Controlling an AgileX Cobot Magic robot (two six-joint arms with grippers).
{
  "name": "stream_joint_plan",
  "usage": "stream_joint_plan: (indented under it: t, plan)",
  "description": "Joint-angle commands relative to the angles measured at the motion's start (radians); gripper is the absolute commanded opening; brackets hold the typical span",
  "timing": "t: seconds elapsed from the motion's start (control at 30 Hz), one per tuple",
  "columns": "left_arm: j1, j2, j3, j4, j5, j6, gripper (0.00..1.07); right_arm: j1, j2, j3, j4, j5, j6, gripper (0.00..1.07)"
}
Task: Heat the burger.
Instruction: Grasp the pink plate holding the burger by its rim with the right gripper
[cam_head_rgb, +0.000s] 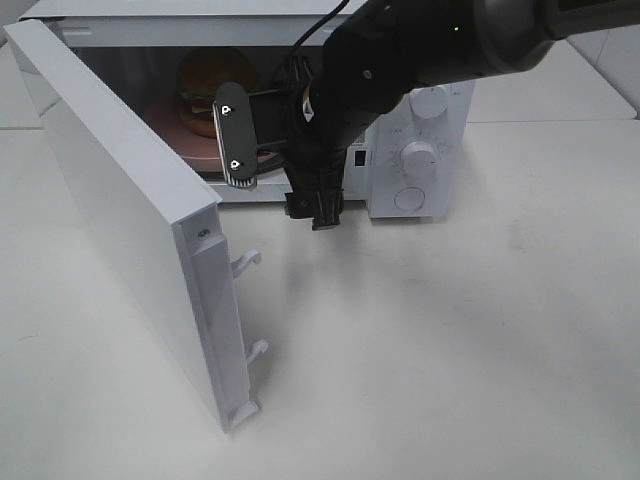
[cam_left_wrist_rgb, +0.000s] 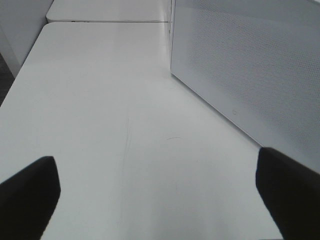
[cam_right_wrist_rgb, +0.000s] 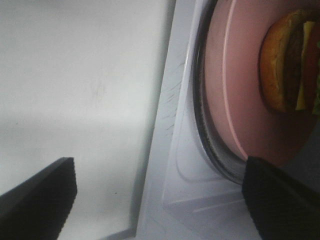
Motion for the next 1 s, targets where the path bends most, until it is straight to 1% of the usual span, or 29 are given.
stream_joint_plan:
  t: [0.03,0.07,0.1,0.17,0.2,0.23,0.33,0.4,0.43,0.47,0.67,0.7,0.73,0.77,0.8,0.87,0.9,0.93,1.0]
  plan:
    - [0.001,-0.018,0.003,-0.003,-0.008,0.0,1.0,0.003,0.031,-0.046,-0.011,-0.008,0.025,0.88]
    - [0.001,-0.018,0.003,-0.003,-0.008,0.0,1.0,0.003,0.058,-0.082,-0.011,-0.006,0.025,0.87]
    - [0.001,-0.018,0.003,-0.003,-0.008,0.0,1.0,0.003,0.058,-0.082,-0.011,-0.006,0.025,0.87]
    - [0.001,-0.018,0.003,-0.003,-0.008,0.0,1.0,0.003,0.094,-0.137,-0.014,-0.007,0.025,0.87]
    - [0.001,-0.018,0.003,-0.003,-0.008,0.0,1.0,0.003,0.094,-0.137,-0.014,-0.007,0.025,0.87]
    - [0.001,-0.018,0.003,-0.003,-0.008,0.0,1.0,0.003,0.119,-0.17,-0.014,-0.007,0.026,0.87]
    - [0.001,-0.018,0.003,-0.003,-0.008,0.0,1.0,0.003,0.133,-0.188,-0.014,-0.006,0.028,0.86]
    - [0.001,-0.018,0.003,-0.003,-0.008,0.0,1.0,0.003,0.186,-0.245,-0.014,-0.006,0.036,0.86]
    - [0.001,-0.018,0.003,-0.003,-0.008,0.0,1.0,0.003,0.186,-0.245,-0.014,-0.006,0.036,0.86]
    - [0.001,-0.018,0.003,-0.003,-0.008,0.0,1.0,0.003,0.212,-0.27,-0.014,-0.006,0.043,0.86]
    - [0.001,-0.018,0.003,-0.003,-0.008,0.0,1.0,0.003,0.268,-0.33,-0.01,0.002,0.043,0.85]
    - [0.001,-0.018,0.003,-0.003,-0.008,0.0,1.0,0.003,0.279,-0.344,-0.01,0.012,0.043,0.85]
    - [0.001,-0.018,0.003,-0.003,-0.008,0.0,1.0,0.003,0.301,-0.381,-0.01,0.032,0.043,0.85]
    - [0.001,-0.018,0.003,-0.003,-0.008,0.0,1.0,0.003,0.301,-0.381,-0.01,0.032,0.043,0.85]
    - [0.001,-0.018,0.003,-0.003,-0.008,0.0,1.0,0.003,0.322,-0.419,-0.01,0.062,0.043,0.84]
    - [0.001,-0.018,0.003,-0.003,-0.008,0.0,1.0,0.003,0.329,-0.435,-0.01,0.074,0.043,0.84]
    - [0.001,-0.018,0.003,-0.003,-0.008,0.0,1.0,0.0,0.346,-0.464,-0.01,0.093,0.043,0.84]
    - [0.001,-0.018,0.003,-0.003,-0.008,0.0,1.0,0.0,0.346,-0.464,-0.01,0.093,0.043,0.84]
    - [0.001,-0.018,0.003,-0.003,-0.008,0.0,1.0,-0.004,0.366,-0.507,-0.005,0.108,0.043,0.83]
